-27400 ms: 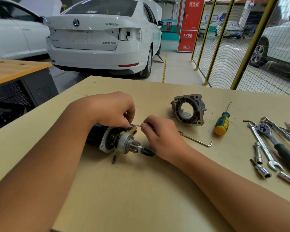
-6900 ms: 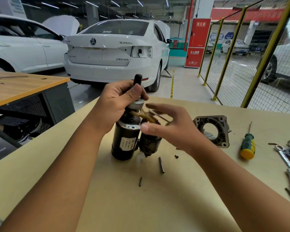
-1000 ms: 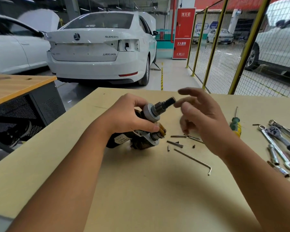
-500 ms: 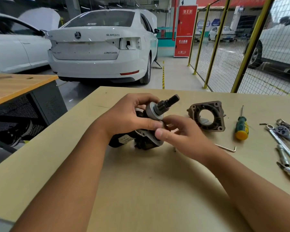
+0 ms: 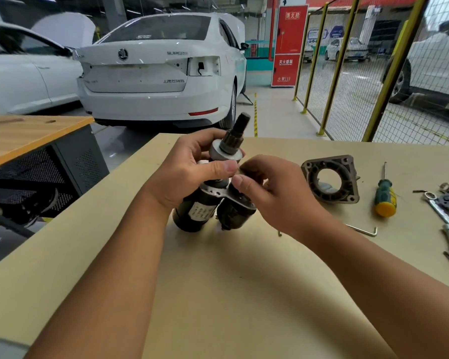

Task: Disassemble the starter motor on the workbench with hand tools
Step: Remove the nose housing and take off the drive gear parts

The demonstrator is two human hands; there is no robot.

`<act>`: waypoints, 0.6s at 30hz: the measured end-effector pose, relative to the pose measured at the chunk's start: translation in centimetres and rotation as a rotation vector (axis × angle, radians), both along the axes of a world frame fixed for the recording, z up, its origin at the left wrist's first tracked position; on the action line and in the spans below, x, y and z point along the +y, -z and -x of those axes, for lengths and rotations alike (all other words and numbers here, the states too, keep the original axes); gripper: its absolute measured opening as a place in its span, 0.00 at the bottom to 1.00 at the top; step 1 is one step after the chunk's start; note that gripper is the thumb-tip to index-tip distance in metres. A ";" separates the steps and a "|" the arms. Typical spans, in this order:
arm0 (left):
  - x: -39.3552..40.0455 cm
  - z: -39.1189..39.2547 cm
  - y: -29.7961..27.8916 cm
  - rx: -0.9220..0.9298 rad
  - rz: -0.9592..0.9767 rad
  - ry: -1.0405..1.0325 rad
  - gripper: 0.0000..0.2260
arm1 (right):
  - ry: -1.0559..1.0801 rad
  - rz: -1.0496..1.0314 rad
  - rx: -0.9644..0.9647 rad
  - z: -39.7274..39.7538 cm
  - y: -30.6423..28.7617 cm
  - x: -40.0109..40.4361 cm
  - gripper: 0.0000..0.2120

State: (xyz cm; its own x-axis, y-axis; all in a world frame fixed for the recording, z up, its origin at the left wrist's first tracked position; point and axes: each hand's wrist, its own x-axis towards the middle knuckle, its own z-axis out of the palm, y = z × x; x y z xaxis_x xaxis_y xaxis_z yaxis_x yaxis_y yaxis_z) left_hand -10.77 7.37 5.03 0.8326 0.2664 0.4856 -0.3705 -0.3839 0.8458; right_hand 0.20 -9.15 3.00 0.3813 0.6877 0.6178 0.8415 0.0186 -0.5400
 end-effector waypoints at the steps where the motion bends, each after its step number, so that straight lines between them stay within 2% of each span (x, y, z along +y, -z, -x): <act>1: 0.2 0.0 0.1 -0.016 0.059 0.020 0.21 | 0.010 0.016 -0.044 0.1 -0.4 0.1 0.09; 4: 0.5 -0.2 0.4 -0.049 0.183 0.078 0.22 | 0.026 0.032 -0.133 0.4 -1.1 0.4 0.09; 7: 0.6 -0.2 0.4 -0.066 0.220 0.123 0.20 | 0.040 0.021 -0.147 0.6 -1.3 0.5 0.09; 16: 0.9 -0.4 0.9 -0.078 0.239 0.164 0.13 | 0.020 0.018 0.009 0.7 -1.5 0.6 0.09; 18: 0.7 -0.4 0.9 -0.093 0.261 0.174 0.17 | -0.029 0.024 0.142 0.3 -0.6 0.0 0.14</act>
State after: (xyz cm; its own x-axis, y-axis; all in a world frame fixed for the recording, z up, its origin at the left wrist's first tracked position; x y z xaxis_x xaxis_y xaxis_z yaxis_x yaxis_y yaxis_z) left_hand -10.37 8.09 4.15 0.8317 0.2495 0.4960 -0.4919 -0.0831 0.8667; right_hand -0.10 -9.14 3.64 0.4440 0.7136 0.5419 0.7556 0.0269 -0.6545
